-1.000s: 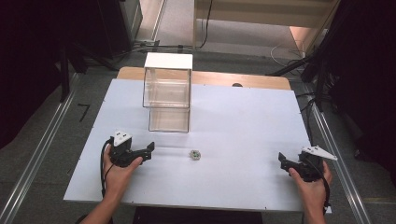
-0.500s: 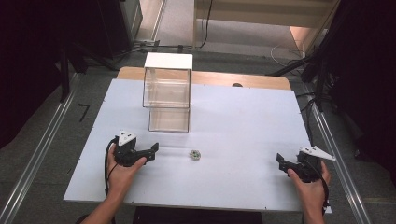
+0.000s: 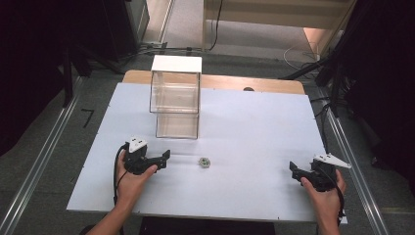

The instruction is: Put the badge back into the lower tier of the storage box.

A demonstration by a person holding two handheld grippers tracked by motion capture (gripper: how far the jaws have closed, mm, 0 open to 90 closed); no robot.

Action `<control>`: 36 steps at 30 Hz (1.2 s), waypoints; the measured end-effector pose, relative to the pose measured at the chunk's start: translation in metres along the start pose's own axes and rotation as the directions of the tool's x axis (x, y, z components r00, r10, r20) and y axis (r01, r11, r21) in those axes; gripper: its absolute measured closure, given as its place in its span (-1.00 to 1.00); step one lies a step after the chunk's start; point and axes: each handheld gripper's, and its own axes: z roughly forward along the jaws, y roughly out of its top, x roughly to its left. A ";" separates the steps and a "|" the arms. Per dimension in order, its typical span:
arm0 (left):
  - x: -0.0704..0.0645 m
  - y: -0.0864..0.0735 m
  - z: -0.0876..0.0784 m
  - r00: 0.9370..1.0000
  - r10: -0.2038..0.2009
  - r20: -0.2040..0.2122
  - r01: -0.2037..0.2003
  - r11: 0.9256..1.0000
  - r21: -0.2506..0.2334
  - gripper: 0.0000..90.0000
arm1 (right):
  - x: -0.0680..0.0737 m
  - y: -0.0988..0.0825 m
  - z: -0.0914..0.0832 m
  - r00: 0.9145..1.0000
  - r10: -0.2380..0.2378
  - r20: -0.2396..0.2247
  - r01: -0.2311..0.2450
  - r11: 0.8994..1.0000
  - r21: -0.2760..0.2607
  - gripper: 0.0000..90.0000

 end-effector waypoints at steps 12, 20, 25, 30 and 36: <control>-0.009 0.001 0.004 1.000 0.017 0.023 -0.017 1.000 0.007 -0.85 | 0.000 0.000 0.000 1.000 0.002 0.000 -0.002 1.000 -0.003 -0.76; -0.018 0.003 0.007 0.999 0.035 0.039 -0.035 0.999 0.012 -0.84 | 0.000 0.000 0.000 1.000 0.008 -0.001 -0.008 1.000 -0.003 -0.76; -0.022 0.004 0.009 0.998 0.036 0.047 -0.037 0.999 0.013 -0.84 | 0.000 0.000 0.000 1.000 0.008 0.002 -0.008 1.000 -0.004 -0.76; -0.023 0.004 0.010 0.998 0.036 0.050 -0.037 0.999 0.013 -0.84 | 0.000 0.000 -0.001 1.000 0.012 0.003 -0.012 1.000 -0.001 -0.76; -0.028 0.006 0.013 0.997 0.046 0.060 -0.047 0.999 0.018 -0.84 | 0.000 0.000 0.000 1.000 0.010 0.003 -0.010 1.000 0.000 -0.76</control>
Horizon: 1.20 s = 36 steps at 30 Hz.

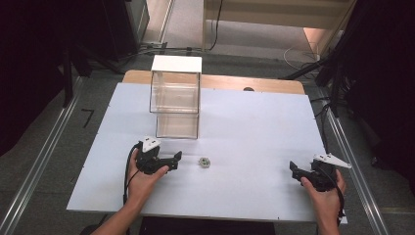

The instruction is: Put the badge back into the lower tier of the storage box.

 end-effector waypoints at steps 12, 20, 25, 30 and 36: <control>-0.006 0.001 0.003 1.000 0.010 0.015 -0.011 1.000 0.004 -0.84 | 0.000 0.000 0.000 1.000 -0.001 0.002 0.001 1.000 0.003 -0.76; -0.011 0.003 0.006 1.000 0.018 0.023 -0.018 1.000 0.002 -0.83 | -0.001 0.000 0.000 1.000 0.002 0.004 -0.002 1.000 0.002 -0.76; -0.014 0.002 0.008 0.999 0.028 0.027 -0.028 1.000 0.007 -0.83 | 0.000 0.000 0.000 1.000 0.001 -0.003 -0.001 1.000 0.000 -0.76; -0.017 0.003 0.009 0.999 0.033 0.036 -0.034 0.999 0.008 -0.82 | 0.000 0.000 0.000 1.000 0.002 -0.003 -0.002 1.000 -0.002 -0.76; -0.021 0.006 0.010 0.998 0.036 0.050 -0.036 0.999 0.010 -0.78 | 0.001 0.000 0.000 1.000 0.002 -0.003 -0.002 1.000 0.000 -0.76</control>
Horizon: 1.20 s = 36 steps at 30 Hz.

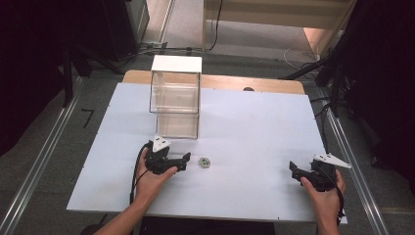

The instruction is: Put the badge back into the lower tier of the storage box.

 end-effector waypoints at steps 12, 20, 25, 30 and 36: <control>-0.005 0.003 0.003 1.000 0.008 0.014 -0.008 1.000 0.015 -0.73 | 0.000 0.000 0.000 1.000 -0.006 0.001 0.006 1.000 0.001 -0.76; -0.014 0.007 0.009 0.999 0.029 0.029 -0.030 0.999 0.017 -0.71 | 0.001 0.000 0.000 1.000 -0.002 -0.003 0.002 1.000 0.002 -0.76; -0.018 0.009 0.013 0.999 0.042 0.033 -0.043 0.999 0.026 -0.70 | 0.001 0.000 0.000 1.000 -0.004 -0.006 0.004 1.000 0.003 -0.76; -0.021 0.008 0.017 0.998 0.048 0.046 -0.049 0.998 0.039 -0.69 | 0.001 0.000 0.000 1.000 -0.003 -0.007 0.003 1.000 0.002 -0.76; -0.022 0.008 0.019 0.997 0.052 0.054 -0.054 0.997 0.049 -0.66 | 0.001 0.000 0.001 1.000 -0.002 -0.008 0.002 1.000 0.005 -0.75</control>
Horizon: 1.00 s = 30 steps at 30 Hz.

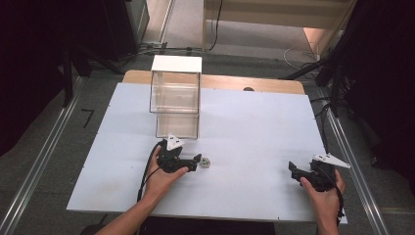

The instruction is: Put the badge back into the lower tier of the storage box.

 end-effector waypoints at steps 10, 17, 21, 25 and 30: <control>-0.008 0.004 0.007 1.000 0.018 0.022 -0.018 1.000 0.010 -0.55 | -0.001 0.000 0.000 1.000 0.001 -0.003 -0.001 1.000 0.001 -0.75; -0.012 0.004 0.011 0.999 0.026 0.036 -0.026 1.000 0.015 -0.44 | 0.000 0.000 0.000 1.000 -0.001 -0.005 0.001 1.000 0.001 -0.75; -0.013 0.004 0.012 0.998 0.027 0.055 -0.029 0.999 0.027 -0.36 | 0.000 0.000 0.000 1.000 -0.002 -0.004 0.002 1.000 0.003 -0.75; -0.014 0.003 0.014 0.997 0.028 0.076 -0.031 0.999 0.039 -0.28 | 0.000 0.000 0.000 1.000 0.000 -0.004 0.000 1.000 0.005 -0.75; -0.016 0.003 0.017 0.995 0.031 0.090 -0.036 0.998 0.055 -0.27 | 0.001 0.000 0.001 1.000 0.001 -0.005 -0.001 1.000 0.006 -0.74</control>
